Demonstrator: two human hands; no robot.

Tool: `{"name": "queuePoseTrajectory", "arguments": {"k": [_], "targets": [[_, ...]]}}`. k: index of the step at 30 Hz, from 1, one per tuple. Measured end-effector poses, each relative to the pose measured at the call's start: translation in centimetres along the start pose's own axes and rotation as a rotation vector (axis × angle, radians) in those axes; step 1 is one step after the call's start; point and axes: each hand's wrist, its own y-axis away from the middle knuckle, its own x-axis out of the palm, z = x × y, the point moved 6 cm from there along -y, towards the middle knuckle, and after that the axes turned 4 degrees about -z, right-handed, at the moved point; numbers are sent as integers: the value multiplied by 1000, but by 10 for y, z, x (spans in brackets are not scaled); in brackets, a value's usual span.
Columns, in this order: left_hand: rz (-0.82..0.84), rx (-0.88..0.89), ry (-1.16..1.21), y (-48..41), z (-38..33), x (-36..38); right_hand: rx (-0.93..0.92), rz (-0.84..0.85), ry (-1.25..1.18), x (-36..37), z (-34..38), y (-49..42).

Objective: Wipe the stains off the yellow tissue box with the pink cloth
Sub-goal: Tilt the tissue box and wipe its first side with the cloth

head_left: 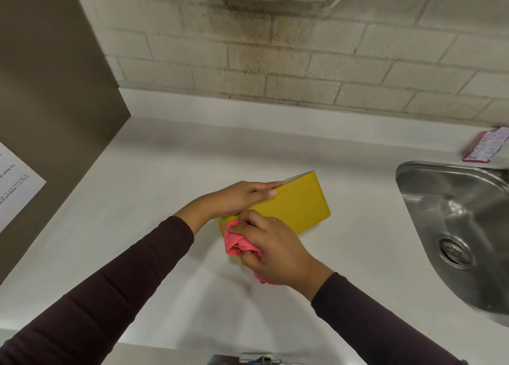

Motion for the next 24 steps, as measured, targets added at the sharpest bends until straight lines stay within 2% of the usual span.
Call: {"name": "queuePoseTrajectory", "arguments": {"k": [9,24], "targets": [[-13,-14,-66,-3,4,-1,-70,83,16,4,-1,17],[-29,-8,-89,-3,4,1,-80,220,-3,7,-9,58]]}}
